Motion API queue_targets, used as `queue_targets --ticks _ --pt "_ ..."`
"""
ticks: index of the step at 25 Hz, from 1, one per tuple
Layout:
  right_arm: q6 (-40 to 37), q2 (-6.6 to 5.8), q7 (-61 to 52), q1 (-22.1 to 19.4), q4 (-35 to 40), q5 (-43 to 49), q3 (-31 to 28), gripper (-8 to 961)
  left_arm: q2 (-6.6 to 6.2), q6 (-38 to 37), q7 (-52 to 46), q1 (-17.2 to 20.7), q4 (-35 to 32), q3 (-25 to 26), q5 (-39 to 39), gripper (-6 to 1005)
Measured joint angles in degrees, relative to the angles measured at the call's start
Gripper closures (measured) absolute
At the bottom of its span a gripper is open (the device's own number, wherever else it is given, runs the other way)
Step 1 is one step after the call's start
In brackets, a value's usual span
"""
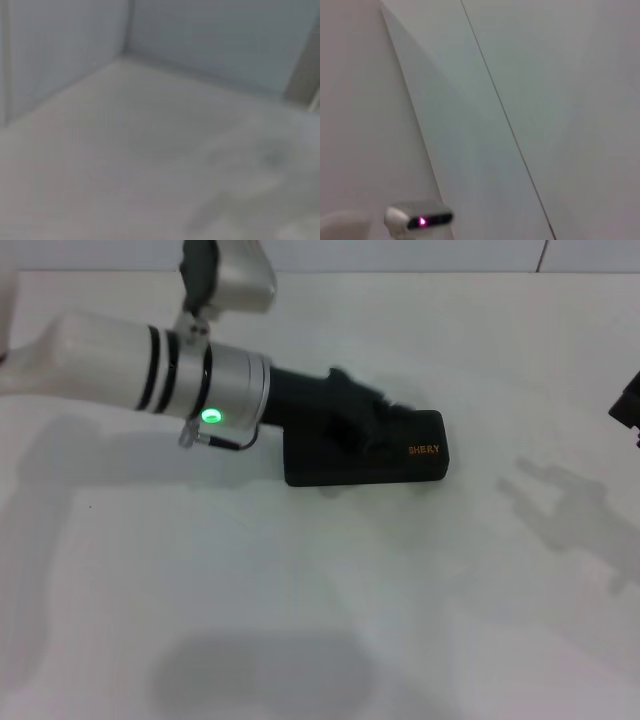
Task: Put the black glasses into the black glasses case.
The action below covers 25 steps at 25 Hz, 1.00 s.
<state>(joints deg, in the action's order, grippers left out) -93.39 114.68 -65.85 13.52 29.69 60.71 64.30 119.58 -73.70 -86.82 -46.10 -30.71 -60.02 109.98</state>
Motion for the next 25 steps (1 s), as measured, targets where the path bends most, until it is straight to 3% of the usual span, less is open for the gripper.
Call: queue_targets --ticks 6,10,13,17,22,25 --pt "-2.66 -0.63 -1.34 1.83 2.26 6.52 0.20 568 -1.42 -17.50 0.84 9.00 -11.42 0.76 -10.90 742" --pt "-5.76 0.19 -1.71 4.43 6.49 12.69 0.51 553 -2.54 -26.78 6.72 17.03 -15.95 1.36 -18.41 611" --pt "-5.70 1.03 -2.72 7.67 8.71 14.55 2.73 506 -3.98 -31.14 5.88 21.18 -15.59 3.77 -21.62 524" --pt "-5.27 0.53 -6.37 13.50 8.88 15.28 6.28 443 -5.28 -35.16 6.58 24.47 -13.60 6.02 -22.22 438" --pt "-5.05 0.11 -9.70 18.52 9.24 19.16 6.56 205 -5.90 -35.77 8.54 27.72 -12.38 7.28 -21.99 330" --pt "-4.96 0.42 -9.76 19.85 9.42 19.73 6.78 151 -6.38 -35.94 10.27 28.94 -10.92 7.34 -22.12 297"
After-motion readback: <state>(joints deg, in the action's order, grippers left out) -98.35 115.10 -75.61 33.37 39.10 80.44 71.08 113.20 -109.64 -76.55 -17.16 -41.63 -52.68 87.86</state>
